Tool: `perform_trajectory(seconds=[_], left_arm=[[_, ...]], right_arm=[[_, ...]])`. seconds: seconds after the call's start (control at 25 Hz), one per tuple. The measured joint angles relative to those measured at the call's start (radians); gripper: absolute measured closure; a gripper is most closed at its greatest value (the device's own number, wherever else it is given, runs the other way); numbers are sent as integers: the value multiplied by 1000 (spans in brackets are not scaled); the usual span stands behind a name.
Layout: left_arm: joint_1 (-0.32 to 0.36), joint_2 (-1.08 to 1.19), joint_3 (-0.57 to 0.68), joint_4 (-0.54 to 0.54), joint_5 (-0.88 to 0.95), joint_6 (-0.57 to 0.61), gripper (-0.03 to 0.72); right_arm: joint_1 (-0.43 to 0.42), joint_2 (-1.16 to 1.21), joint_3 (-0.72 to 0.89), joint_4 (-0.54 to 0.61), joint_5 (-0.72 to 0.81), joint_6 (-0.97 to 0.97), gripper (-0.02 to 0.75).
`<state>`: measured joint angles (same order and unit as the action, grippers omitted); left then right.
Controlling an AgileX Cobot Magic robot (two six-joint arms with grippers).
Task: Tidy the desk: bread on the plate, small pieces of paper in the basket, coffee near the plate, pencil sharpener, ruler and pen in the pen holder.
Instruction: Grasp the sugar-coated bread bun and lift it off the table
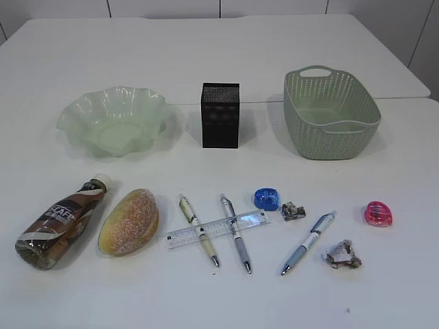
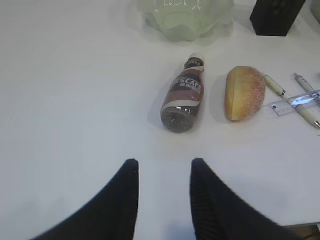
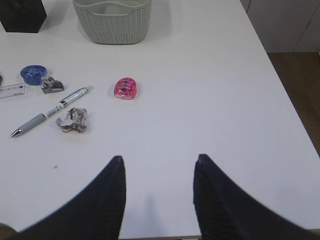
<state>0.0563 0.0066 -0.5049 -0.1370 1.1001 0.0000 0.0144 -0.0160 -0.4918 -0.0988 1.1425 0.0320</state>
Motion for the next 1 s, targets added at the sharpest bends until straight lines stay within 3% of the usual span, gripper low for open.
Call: perform_trajectory(seconds=[0.44,1.0], left_arm=[[-38,0,-9,-34,-69,7,449],[-66,168,-49,-93,-122,180,444]], right_arm=[[0,0,0,0,0,0,379],[0,0,0,0,0,0,379]])
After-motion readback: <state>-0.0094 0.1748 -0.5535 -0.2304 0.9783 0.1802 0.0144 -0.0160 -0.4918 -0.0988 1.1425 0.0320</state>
